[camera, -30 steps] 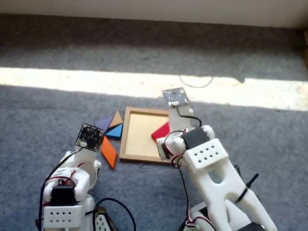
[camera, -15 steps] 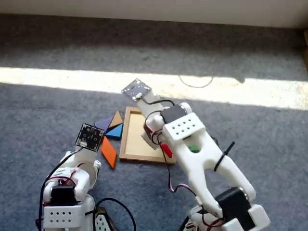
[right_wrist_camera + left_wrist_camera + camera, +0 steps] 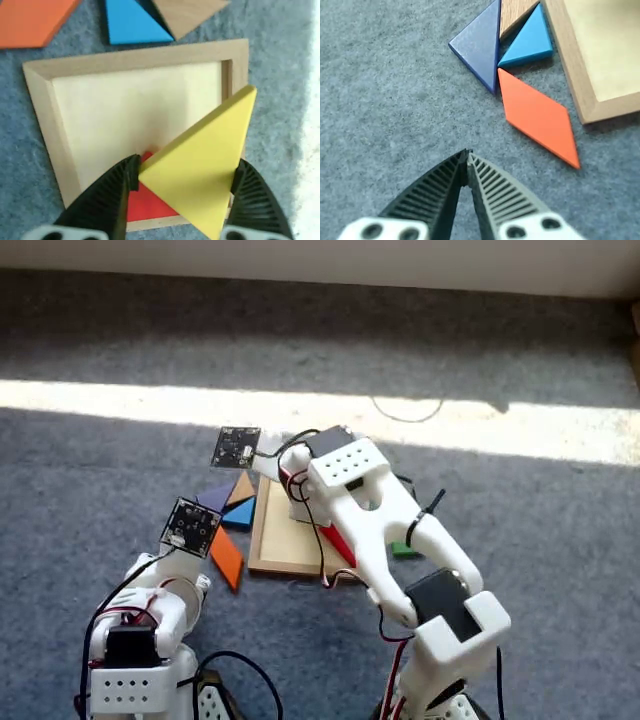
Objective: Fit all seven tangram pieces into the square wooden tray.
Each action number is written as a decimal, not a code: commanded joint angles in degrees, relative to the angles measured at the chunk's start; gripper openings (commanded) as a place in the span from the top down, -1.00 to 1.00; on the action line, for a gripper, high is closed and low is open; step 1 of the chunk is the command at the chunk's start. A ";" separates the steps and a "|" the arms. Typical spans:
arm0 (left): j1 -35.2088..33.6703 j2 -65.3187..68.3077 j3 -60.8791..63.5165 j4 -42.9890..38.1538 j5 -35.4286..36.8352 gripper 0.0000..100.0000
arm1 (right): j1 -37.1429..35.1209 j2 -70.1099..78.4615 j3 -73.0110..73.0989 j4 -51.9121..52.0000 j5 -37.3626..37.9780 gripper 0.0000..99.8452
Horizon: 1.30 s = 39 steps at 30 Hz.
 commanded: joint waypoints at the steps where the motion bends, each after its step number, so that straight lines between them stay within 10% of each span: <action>1: -0.75 -1.80 -0.22 -0.79 -0.62 0.99 | -1.36 0.48 -4.26 -0.75 1.32 0.62; 17: -0.75 -1.80 -0.13 -0.70 -0.62 0.99 | -1.98 4.70 -8.13 -0.31 1.14 0.32; 26: -0.75 -1.80 -0.13 -0.70 -0.62 0.99 | -2.33 4.35 -10.07 5.14 0.79 0.51; 39: -0.75 -1.80 -0.13 -0.70 -0.62 0.99 | -3.74 4.97 -15.69 1.71 -32.18 0.95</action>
